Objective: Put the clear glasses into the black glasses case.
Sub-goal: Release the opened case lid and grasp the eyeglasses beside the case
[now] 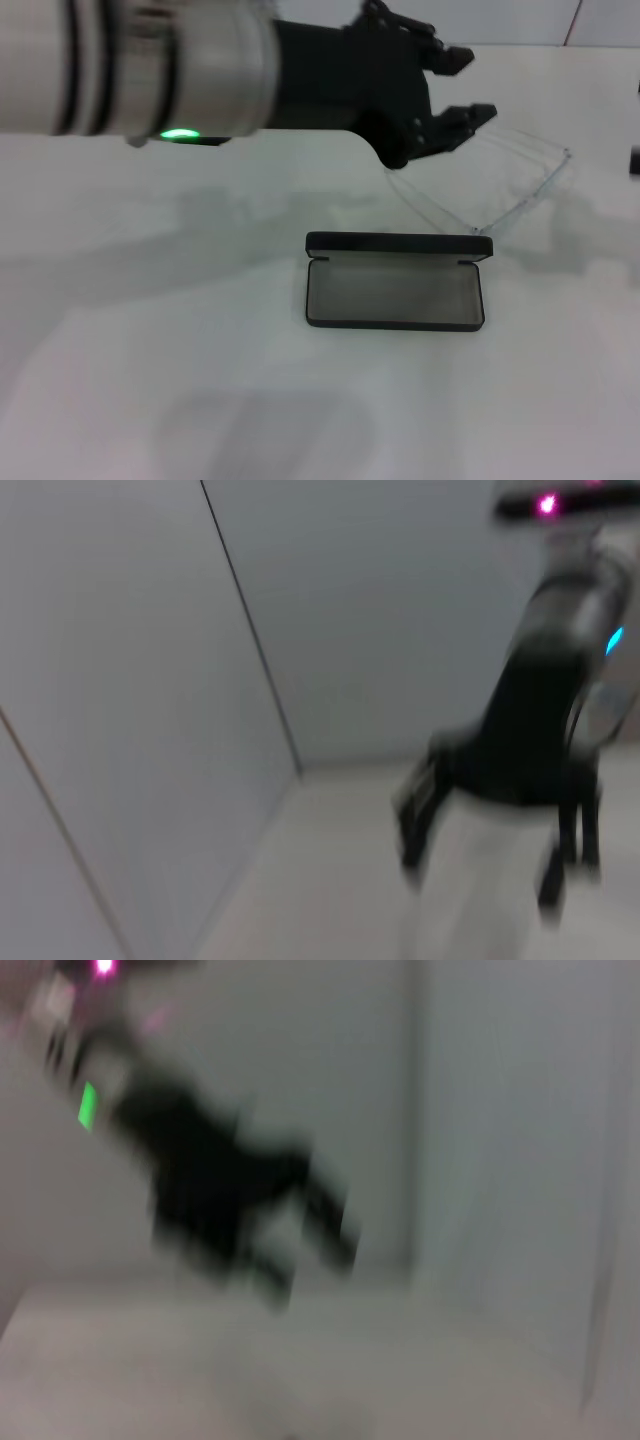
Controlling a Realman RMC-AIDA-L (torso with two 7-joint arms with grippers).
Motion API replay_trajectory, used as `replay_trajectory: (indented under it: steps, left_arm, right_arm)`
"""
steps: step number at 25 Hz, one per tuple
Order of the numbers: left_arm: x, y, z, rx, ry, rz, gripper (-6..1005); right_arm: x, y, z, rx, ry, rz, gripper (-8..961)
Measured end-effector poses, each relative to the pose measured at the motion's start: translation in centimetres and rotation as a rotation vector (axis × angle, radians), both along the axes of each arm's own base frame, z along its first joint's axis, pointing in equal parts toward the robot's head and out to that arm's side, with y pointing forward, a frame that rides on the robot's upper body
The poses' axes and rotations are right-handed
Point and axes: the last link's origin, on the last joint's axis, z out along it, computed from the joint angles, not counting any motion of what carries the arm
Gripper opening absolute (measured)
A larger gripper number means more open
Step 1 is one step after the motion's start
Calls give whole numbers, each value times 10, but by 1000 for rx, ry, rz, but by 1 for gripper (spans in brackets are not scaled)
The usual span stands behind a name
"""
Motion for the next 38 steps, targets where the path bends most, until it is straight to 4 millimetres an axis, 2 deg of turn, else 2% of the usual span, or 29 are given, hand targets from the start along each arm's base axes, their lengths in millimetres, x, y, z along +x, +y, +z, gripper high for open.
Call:
replay_trajectory:
  steps: [4,8,11,16,19,22,26,31,38]
  left_arm:
    - [-16,-6,24,-6,-168,13,421]
    - [-37,-8,32,-22,-293,68,419]
    - [-52,-2,34,-40,-376,131,417]
    - [-81,6,36,-57,-459,243,413]
    - [-92,8,35,-50,-459,264,411]
    - [-96,8,34,-46,-453,262,411]
    - [-100,8,35,-41,-451,265,411]
    - [-103,9,36,-34,-453,270,411]
    - [-109,12,32,-38,-458,284,412]
  right_arm:
    - [-45,29,14,-131,-366,17,833]
    - [-71,50,10,-159,-664,9,786]
    - [-89,59,-10,-208,-885,33,751]
    - [-116,68,-49,-188,-1074,178,693]
    - [-126,75,-70,-135,-1175,264,655]
    - [-129,79,-91,-97,-1225,347,634]
    - [-122,82,-121,-35,-1319,481,619]
    - [-109,85,-134,-39,-1348,509,600]
    - [-102,86,-142,-62,-1351,509,573]
